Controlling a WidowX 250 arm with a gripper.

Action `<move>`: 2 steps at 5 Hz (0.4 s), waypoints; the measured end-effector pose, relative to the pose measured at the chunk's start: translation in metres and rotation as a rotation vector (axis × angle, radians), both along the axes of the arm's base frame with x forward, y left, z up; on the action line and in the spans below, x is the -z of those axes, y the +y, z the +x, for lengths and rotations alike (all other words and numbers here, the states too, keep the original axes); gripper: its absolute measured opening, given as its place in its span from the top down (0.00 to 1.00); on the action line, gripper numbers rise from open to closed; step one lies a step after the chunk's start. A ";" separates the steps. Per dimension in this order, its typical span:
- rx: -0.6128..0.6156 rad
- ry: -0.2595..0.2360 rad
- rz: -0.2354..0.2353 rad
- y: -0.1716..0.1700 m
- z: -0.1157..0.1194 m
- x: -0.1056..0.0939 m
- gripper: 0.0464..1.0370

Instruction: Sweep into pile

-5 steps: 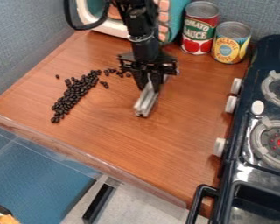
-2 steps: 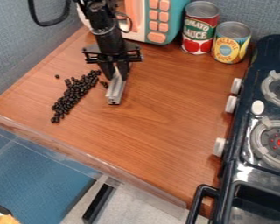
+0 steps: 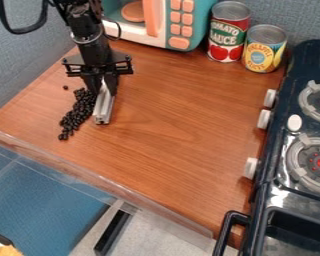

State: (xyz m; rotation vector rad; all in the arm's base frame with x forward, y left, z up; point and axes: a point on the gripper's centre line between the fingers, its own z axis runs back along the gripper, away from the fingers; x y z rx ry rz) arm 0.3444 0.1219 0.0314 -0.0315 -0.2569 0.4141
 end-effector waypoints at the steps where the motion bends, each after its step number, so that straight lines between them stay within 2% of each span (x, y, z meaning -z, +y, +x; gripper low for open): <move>1: -0.020 -0.001 0.007 0.004 -0.010 -0.002 0.71; 2: -0.032 -0.014 0.005 0.005 -0.012 -0.006 0.71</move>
